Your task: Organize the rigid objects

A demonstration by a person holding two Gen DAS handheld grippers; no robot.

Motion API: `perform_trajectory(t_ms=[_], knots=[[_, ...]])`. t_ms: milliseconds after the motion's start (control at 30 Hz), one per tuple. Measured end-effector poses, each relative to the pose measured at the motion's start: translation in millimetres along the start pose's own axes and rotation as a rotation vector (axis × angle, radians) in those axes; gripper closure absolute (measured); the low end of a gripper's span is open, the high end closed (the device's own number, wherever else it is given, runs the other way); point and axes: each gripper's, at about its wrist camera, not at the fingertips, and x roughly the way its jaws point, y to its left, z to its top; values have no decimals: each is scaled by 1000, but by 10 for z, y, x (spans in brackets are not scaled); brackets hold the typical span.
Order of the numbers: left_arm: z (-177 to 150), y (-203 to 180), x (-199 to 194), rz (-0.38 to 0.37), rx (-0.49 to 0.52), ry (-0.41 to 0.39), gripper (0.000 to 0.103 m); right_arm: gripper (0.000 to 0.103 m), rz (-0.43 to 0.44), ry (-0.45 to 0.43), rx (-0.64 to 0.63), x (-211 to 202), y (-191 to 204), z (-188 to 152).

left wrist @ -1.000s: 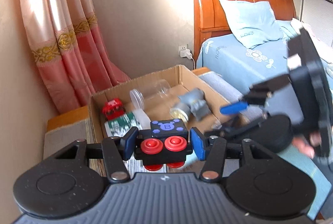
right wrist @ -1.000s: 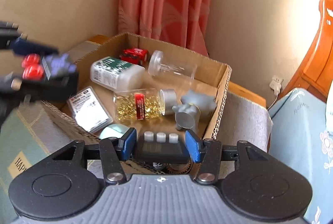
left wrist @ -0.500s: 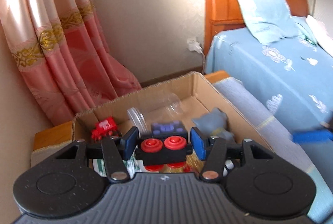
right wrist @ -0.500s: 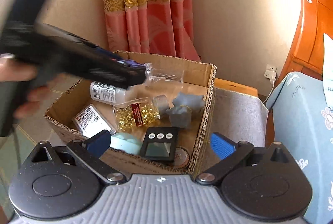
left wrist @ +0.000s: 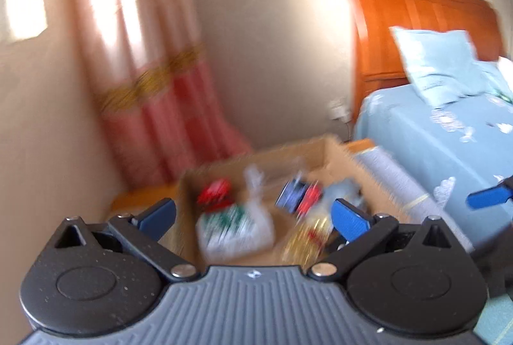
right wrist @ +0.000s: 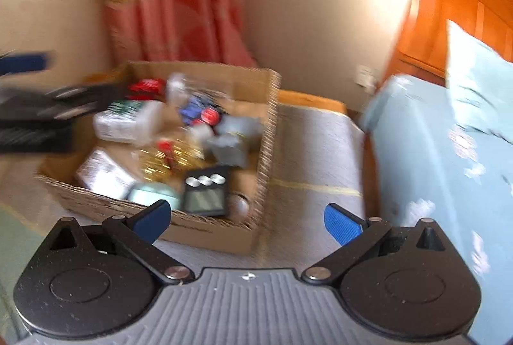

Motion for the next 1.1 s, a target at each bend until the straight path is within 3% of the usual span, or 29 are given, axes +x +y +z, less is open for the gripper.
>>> perform_trajectory(t_ms=[67, 200, 267, 800, 1100], knots=[[-140, 5, -92, 39, -48, 61, 1, 0, -22, 9, 25, -14, 0, -46], [-342, 34, -206, -2, -131, 153, 1, 0, -18, 12, 50, -94, 52, -147], [-388, 36, -250, 18, -147, 176, 1, 0, -10, 2, 48, -177, 95, -188], [-448, 85, -467, 96, -163, 164, 1, 0, -26, -38, 68, -395, 177, -255], [-450, 80, -463, 96, -161, 166, 1, 0, -25, -45, 60, -419, 192, -252]])
